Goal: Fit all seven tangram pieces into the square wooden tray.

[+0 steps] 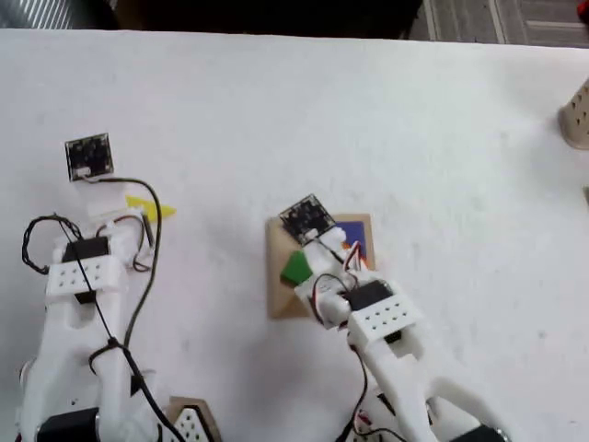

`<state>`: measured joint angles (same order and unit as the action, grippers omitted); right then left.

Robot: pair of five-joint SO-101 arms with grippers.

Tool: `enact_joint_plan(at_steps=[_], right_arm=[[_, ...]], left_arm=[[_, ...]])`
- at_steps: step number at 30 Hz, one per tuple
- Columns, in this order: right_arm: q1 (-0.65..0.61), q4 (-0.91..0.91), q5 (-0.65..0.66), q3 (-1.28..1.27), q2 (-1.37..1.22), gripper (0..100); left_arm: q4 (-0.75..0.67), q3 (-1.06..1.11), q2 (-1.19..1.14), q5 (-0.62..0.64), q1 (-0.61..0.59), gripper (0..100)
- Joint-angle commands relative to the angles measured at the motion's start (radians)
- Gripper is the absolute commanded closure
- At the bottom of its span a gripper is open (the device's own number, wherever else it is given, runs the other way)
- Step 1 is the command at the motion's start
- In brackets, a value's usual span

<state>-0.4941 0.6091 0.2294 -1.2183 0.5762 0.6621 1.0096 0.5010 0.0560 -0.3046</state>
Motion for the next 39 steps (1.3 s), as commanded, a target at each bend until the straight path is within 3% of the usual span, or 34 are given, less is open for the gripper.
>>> enact_joint_plan(at_steps=[1, 12, 18, 26, 34, 39], right_arm=[[0.010, -0.019, 0.020, 0.066, -0.047, 97.9], [0.039, -0.077, 0.018, 0.075, -0.051, 97.9], [0.045, -0.008, 0.009, 0.077, 0.051, 97.9], [-0.154, -0.048, 0.009, -0.018, 0.093, 97.9], [-0.074, 0.007, 0.009, 0.161, -0.171, 97.9], [-0.051, 0.027, 0.009, 0.181, -0.170, 97.9]], left_arm=[[-0.018, -0.005, 0.038, 0.006, -0.004, 98], [-0.018, -0.005, 0.038, 0.006, -0.004, 98], [-0.018, -0.009, 0.038, 0.006, -0.004, 98], [-0.021, -0.009, 0.038, 0.006, -0.004, 98], [-0.020, -0.009, 0.038, 0.006, -0.004, 98], [-0.018, -0.008, 0.038, 0.006, -0.004, 98]])
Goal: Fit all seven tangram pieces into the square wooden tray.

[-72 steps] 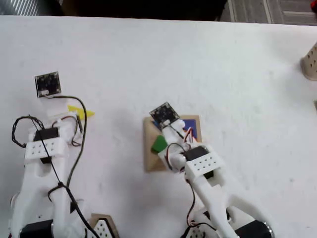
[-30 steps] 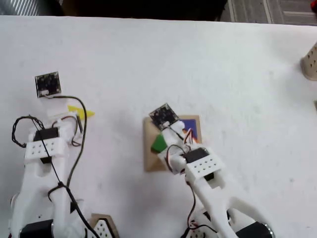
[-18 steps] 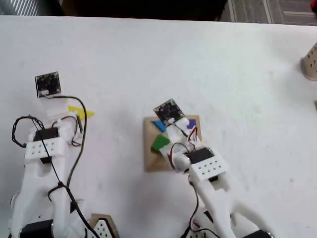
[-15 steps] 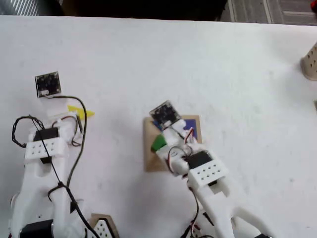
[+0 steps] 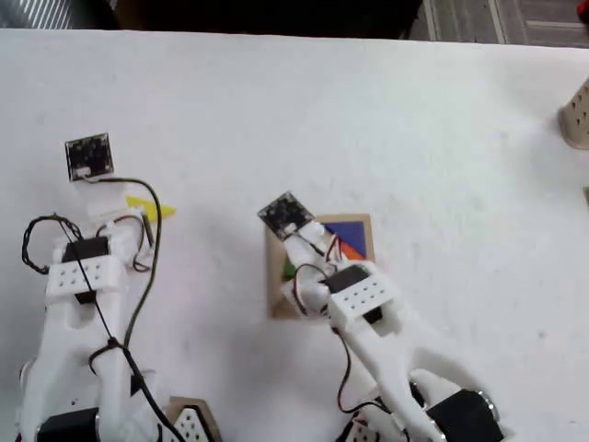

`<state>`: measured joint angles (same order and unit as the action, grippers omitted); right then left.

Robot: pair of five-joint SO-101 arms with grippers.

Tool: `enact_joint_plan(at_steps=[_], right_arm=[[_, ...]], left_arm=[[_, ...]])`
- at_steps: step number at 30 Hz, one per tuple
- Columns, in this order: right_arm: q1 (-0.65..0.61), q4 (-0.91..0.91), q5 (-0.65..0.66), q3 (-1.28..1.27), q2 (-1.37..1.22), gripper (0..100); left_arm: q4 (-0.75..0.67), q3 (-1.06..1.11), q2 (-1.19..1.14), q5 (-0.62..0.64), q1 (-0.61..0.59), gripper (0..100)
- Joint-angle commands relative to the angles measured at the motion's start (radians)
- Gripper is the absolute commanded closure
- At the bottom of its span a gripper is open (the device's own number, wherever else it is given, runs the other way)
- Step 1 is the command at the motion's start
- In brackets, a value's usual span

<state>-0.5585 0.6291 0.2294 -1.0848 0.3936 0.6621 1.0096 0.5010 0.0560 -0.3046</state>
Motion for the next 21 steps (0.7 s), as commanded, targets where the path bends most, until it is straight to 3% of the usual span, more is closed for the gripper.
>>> enact_joint_plan(at_steps=[1, 7, 14, 21], right_arm=[[0.016, 0.004, 0.009, 0.041, 0.021, 97.9], [0.056, -0.013, 0.009, 0.012, 0.079, 97.9], [-0.031, -0.077, -0.037, -0.011, 0.209, 97.9], [-0.039, -0.282, -0.089, 0.006, 0.025, 97.9]], left_arm=[[-0.018, -0.008, 0.038, 0.006, -0.004, 98], [-0.018, -0.006, 0.038, 0.006, -0.004, 98], [-0.021, -0.009, 0.038, 0.006, -0.004, 98], [-0.021, -0.009, 0.038, 0.006, -0.004, 98]])
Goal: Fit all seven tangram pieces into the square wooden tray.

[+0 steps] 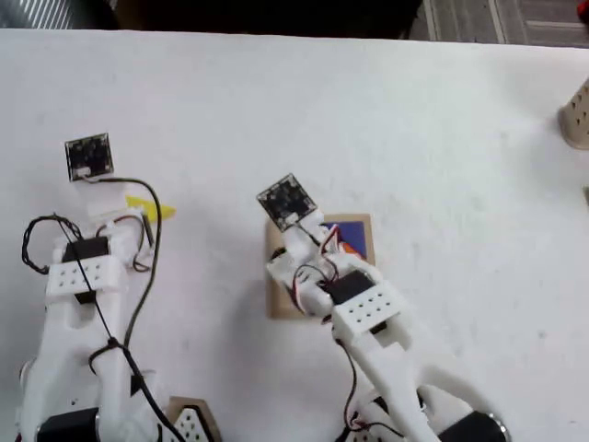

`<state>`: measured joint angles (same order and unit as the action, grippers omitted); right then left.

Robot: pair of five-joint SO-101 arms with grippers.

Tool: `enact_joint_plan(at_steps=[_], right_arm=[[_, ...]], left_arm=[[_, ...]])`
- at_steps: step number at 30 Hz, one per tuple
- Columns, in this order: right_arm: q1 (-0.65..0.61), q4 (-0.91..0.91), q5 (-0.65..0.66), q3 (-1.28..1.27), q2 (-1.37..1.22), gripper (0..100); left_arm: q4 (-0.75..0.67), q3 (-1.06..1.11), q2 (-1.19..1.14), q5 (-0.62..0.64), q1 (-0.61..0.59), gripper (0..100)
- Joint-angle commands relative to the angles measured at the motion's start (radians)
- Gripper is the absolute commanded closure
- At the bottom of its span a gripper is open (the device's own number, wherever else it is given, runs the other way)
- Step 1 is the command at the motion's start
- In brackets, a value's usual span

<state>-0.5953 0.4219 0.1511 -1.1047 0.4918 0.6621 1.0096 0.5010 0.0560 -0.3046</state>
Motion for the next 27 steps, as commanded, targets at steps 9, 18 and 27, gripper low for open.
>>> enact_joint_plan(at_steps=[9, 18, 27], right_arm=[[0.051, 0.053, -0.005, 0.173, -0.229, 97.9], [0.097, 0.133, 0.109, 0.169, -0.194, 97.9], [0.120, 0.177, 0.158, -0.005, 0.074, 97.9]], left_arm=[[-0.021, -0.008, 0.038, 0.006, -0.004, 98], [-0.020, -0.008, 0.038, 0.006, -0.004, 98], [-0.018, -0.009, 0.038, 0.006, -0.005, 98]])
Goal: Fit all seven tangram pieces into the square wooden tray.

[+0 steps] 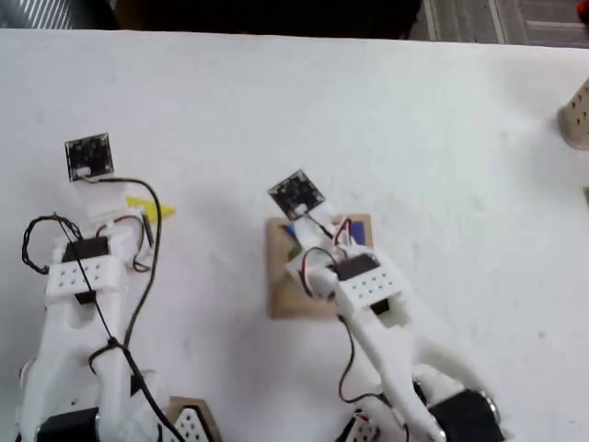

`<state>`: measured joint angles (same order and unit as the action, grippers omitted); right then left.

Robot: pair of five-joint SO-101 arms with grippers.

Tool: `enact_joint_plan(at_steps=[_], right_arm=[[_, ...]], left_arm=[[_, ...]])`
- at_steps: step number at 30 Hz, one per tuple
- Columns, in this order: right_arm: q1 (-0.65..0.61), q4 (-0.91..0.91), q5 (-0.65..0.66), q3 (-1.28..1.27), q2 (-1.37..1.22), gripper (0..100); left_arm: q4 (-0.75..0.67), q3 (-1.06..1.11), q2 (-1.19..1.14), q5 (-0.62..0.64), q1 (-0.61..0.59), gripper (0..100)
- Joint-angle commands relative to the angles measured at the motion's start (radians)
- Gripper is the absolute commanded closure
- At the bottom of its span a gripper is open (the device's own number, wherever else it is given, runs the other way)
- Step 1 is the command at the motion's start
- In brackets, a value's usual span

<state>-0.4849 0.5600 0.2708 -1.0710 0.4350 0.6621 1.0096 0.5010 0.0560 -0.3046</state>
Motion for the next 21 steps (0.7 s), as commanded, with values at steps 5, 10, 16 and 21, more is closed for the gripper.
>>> enact_joint_plan(at_steps=[5, 10, 16, 21], right_arm=[[0.005, 0.116, 0.038, -0.121, 0.269, 97.9], [0.005, 0.122, -0.008, -0.092, 0.177, 97.9], [0.010, 0.122, -0.011, -0.009, 0.022, 97.9], [0.030, 0.107, -0.009, 0.005, 0.012, 97.9]], left_arm=[[-0.018, -0.009, 0.038, 0.006, -0.005, 98], [-0.018, -0.009, 0.038, 0.006, -0.005, 98], [-0.018, -0.009, 0.038, 0.006, -0.007, 98], [-0.018, -0.008, 0.038, 0.006, -0.007, 98]])
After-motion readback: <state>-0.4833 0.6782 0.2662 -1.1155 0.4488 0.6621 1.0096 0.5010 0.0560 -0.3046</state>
